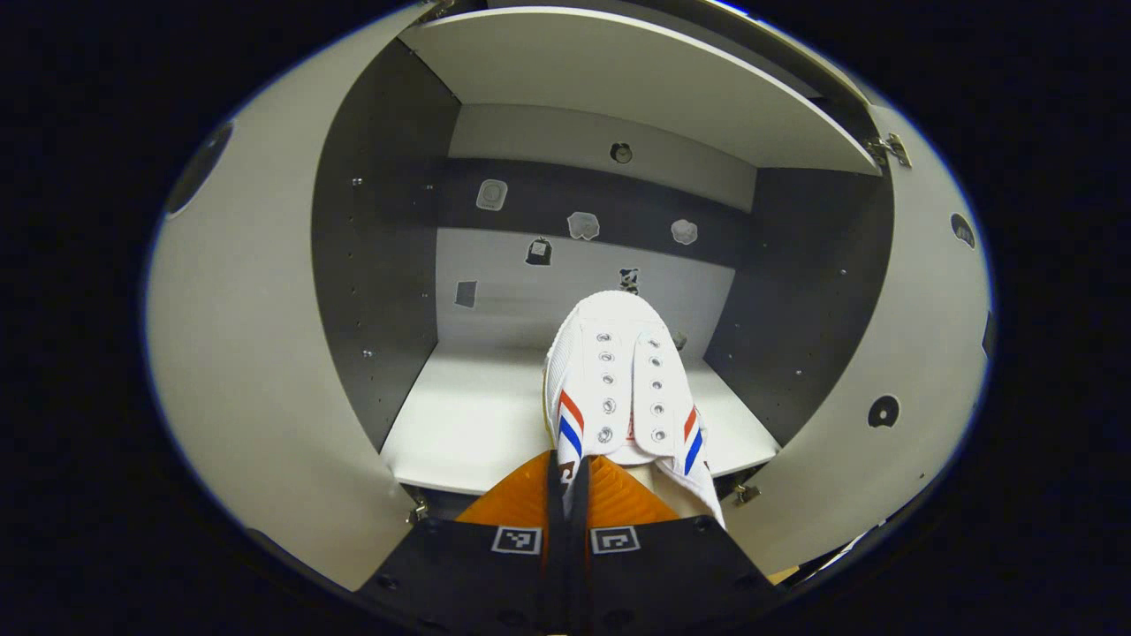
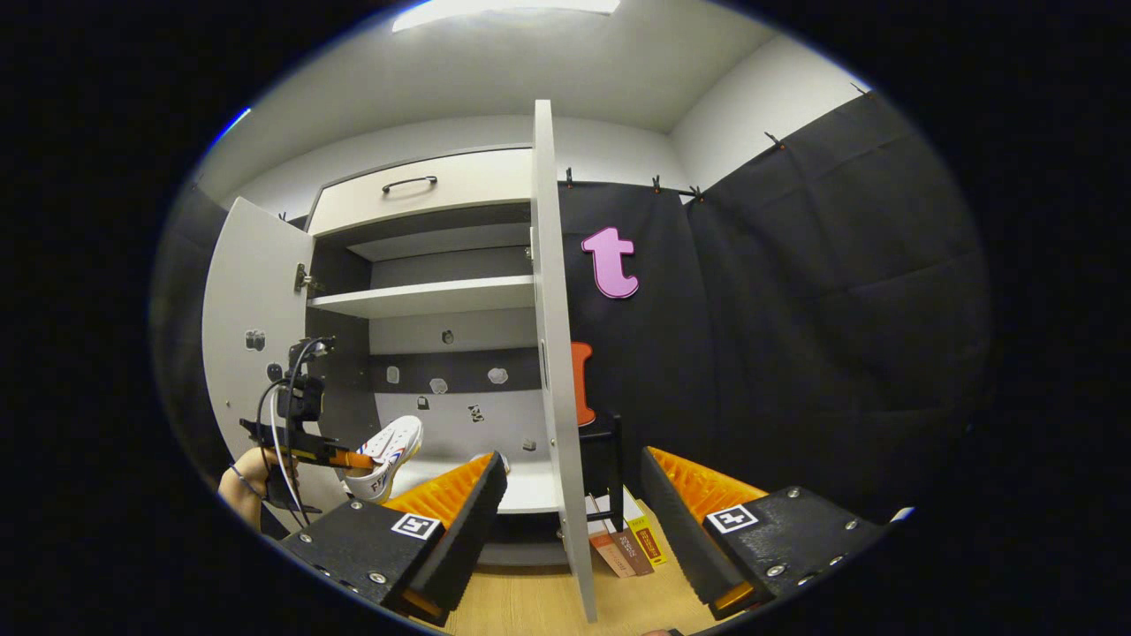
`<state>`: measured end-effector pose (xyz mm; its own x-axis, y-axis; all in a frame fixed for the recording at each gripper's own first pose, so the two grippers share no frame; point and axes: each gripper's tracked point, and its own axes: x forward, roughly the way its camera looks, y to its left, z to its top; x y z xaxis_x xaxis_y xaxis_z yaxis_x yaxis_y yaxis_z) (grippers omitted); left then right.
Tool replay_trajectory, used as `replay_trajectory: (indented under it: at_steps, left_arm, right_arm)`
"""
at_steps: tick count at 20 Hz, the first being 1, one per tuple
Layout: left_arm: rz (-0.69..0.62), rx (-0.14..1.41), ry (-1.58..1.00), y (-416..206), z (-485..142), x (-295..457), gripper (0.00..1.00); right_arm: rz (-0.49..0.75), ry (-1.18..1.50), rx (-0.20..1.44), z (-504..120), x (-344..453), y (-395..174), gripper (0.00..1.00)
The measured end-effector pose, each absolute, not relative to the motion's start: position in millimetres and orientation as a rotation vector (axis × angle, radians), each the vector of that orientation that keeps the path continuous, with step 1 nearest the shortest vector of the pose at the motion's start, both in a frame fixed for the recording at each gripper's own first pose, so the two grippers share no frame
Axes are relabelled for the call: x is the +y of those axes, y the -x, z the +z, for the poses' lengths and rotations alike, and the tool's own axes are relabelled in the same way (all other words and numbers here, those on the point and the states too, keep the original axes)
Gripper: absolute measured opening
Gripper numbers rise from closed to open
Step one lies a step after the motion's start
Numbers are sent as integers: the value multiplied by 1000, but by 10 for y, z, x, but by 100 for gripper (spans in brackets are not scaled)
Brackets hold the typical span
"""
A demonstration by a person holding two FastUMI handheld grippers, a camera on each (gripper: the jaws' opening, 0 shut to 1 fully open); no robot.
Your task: Grab one shoe with the right hand and put it into the shoe cabinet, grab the other shoe with the left hand and put it into the shoe cabinet; then close the right door with the right hand and the left door with the left hand.
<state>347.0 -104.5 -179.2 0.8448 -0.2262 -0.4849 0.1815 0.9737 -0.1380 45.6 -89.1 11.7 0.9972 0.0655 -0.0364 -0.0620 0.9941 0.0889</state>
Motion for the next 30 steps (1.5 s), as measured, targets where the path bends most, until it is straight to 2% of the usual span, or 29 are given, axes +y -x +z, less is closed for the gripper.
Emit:
replay_trajectory:
  at_steps: [7,12,18,23,25,26,27,30]
  left_arm:
    - [-158,626,74,-4287,-2255,-1042,6]
    - [-127,720,49,-4520,-2676,-1063,6]
    - [-137,739,3,-4685,-2838,-1177,6]
    - [-130,747,-13,-4733,-2911,-1203,7]
    - [-144,719,5,-4766,-2848,-1241,20]
    - [-137,702,-6,-4726,-2765,-1229,36]
    - [-143,677,-15,-4704,-2654,-1263,40]
    - [-176,550,-24,-4518,-2150,-1391,99]
  right_arm:
    - [63,-100,54,87,-964,-514,94]
    - [44,-104,52,103,-1103,-516,94]
    - [-24,-71,54,155,-1384,-610,94]
    - [-4,-63,63,101,-1419,-655,94]
    - [5,-54,70,75,-1435,-687,94]
    - [5,-47,72,51,-1451,-708,94]
    - [8,-43,71,27,-1474,-740,94]
    - [24,-32,77,-18,-1497,-813,94]
